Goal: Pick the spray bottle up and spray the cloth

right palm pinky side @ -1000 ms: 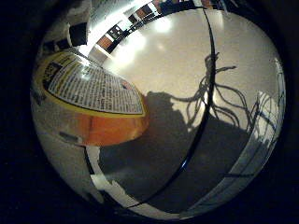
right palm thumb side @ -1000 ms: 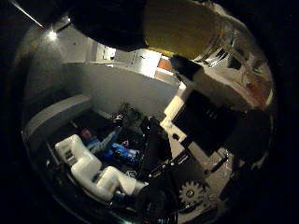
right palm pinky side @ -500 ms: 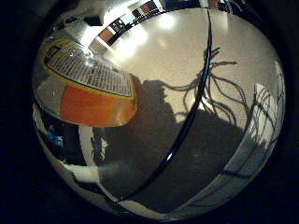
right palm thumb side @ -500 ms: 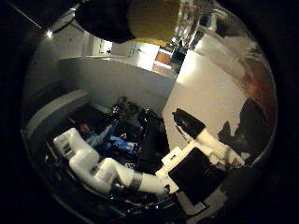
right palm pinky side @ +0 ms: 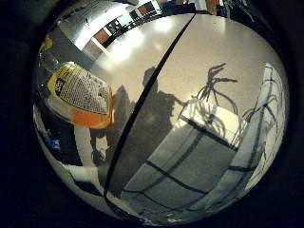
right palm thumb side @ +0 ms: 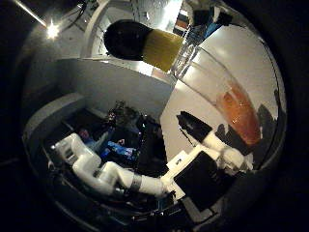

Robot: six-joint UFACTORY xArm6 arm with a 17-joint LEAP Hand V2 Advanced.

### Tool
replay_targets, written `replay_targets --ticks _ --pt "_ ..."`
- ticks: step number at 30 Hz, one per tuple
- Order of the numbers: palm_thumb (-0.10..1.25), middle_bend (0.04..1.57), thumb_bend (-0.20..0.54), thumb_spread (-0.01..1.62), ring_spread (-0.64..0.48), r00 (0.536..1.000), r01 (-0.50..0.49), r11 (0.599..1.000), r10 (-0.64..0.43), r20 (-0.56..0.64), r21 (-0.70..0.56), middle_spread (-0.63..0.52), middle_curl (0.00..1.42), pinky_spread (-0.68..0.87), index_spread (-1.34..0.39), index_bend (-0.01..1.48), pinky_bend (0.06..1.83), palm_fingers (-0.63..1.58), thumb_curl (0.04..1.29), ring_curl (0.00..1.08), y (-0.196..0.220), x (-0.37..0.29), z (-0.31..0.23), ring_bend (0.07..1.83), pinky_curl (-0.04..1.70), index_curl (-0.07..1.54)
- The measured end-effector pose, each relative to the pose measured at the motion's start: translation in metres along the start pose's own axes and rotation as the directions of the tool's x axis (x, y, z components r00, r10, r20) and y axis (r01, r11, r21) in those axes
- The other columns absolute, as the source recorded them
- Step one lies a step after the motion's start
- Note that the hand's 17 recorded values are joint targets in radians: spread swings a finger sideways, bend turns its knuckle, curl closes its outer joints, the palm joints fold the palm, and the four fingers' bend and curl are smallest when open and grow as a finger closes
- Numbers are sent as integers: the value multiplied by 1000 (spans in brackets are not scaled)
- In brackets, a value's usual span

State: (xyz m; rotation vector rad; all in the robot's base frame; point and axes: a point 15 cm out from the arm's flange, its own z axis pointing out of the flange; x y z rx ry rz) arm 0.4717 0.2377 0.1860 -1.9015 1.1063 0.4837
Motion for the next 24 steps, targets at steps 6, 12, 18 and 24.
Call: replay_targets --ticks 6,12,18,24 --pt "769 371 -24 997 -98 999 9 999 -7 -39 31 -31 366 381 -345 188 590 320 467 313 -8 11 -29 787 403 415" --pt "769 354 -24 997 -98 998 -5 999 8 -69 50 -31 374 392 -337 186 577 339 468 306 4 17 -53 763 364 405" --pt "765 346 -25 997 -97 995 0 998 7 -104 68 -36 381 396 -330 186 577 355 467 304 8 23 -78 746 329 396" --pt "765 345 -25 997 -98 992 3 996 9 -126 92 -38 387 395 -322 185 580 368 463 302 6 26 -96 730 299 391"
